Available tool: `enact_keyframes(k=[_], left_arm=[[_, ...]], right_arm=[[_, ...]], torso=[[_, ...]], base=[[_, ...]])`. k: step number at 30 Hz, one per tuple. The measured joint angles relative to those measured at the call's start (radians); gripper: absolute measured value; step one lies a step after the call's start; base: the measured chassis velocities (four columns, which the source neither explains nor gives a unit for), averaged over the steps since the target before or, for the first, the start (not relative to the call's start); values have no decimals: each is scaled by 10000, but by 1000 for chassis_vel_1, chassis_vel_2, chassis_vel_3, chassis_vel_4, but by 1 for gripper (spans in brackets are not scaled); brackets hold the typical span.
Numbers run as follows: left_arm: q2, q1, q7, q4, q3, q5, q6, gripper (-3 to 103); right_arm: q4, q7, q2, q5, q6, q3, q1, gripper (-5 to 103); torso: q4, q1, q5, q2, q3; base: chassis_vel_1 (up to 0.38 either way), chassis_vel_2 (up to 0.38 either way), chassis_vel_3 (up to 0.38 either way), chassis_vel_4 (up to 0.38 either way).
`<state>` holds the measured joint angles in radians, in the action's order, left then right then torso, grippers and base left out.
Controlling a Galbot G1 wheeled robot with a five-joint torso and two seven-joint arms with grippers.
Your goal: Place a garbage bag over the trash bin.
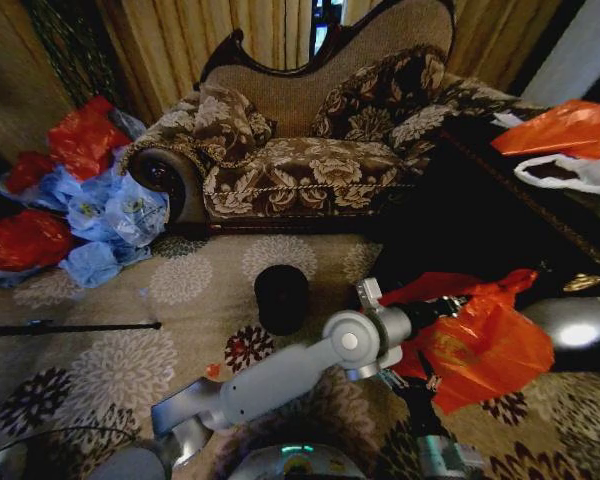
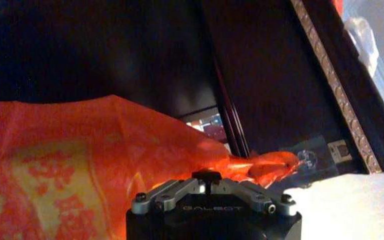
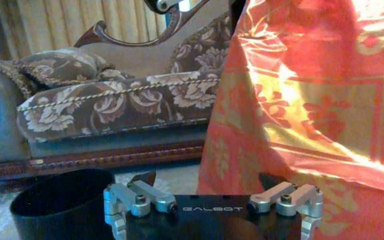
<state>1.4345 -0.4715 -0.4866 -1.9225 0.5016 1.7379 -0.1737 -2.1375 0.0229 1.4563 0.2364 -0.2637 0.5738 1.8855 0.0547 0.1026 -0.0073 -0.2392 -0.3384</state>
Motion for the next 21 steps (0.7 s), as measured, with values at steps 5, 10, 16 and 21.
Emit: enact_keyframes(k=[5,10,16,21], left_arm=[[-384,-17,-72,-242,-287,103,-11,0],[-522,-132,-173,-316,-705,149,-75,0],[-946,-494,-290,-559,-1626,267,-182,0],[-1433,-792,-399,-881,-2334,423,-222,0]], right_arm=[[-15,315,-114,3,-116,-5,107,100],[-12,408,-163,-94,-166,-36,154,100],[45,441,-155,-297,-273,-123,230,100],[-4,409,12,-357,-377,-170,355,100]], torso=[[-1,0,0,0,0],[-1,0,0,0,0],[-1,0,3,0,0],[-1,0,0,0,0]], base=[[0,0,0,0],[0,0,0,0],[0,0,0,0],[0,0,0,0]])
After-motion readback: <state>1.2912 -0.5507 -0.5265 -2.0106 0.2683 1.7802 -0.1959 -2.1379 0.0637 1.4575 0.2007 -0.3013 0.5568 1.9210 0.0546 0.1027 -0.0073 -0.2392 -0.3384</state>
